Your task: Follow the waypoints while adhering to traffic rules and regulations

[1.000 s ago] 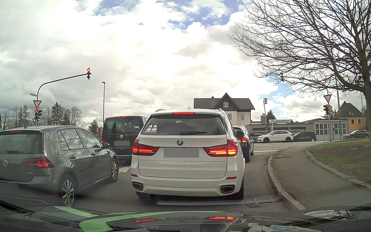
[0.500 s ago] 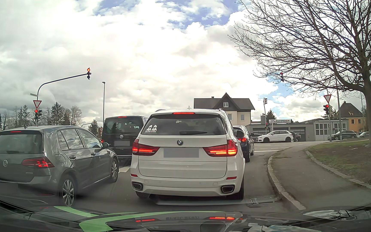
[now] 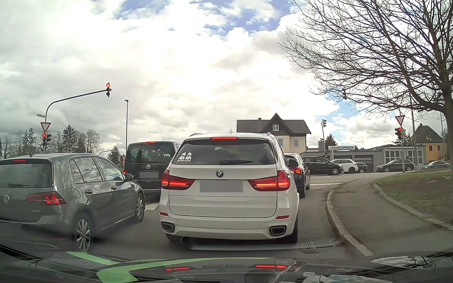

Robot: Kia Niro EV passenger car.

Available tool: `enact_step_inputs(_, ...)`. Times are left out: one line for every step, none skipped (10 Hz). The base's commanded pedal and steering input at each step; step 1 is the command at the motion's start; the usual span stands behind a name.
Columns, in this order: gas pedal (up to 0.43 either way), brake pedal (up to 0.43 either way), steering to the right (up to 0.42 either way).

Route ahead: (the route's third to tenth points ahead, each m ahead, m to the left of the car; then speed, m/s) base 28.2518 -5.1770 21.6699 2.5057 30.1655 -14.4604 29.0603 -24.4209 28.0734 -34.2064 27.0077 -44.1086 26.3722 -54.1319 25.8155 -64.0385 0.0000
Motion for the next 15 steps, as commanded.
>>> enact_step_inputs(0.0,0.323,0.016)
enact_step_inputs(0.0,0.329,0.016)
enact_step_inputs(0.0,0.329,0.016)
enact_step_inputs(0.0,0.329,0.016)
enact_step_inputs(0.0,0.329,0.016)
enact_step_inputs(0.0,0.329,0.016)
enact_step_inputs(0.0,0.329,0.016)
enact_step_inputs(0.0,0.329,0.016)
enact_step_inputs(0.0,0.329,0.016)
enact_step_inputs(0.0,0.329,0.016)
enact_step_inputs(0.0,0.329,0.016)
enact_step_inputs(0.0,0.323,0.016)
enact_step_inputs(0.0,0.329,0.016)
enact_step_inputs(0.0,0.329,0.016)
enact_step_inputs(0.0,0.329,0.016)
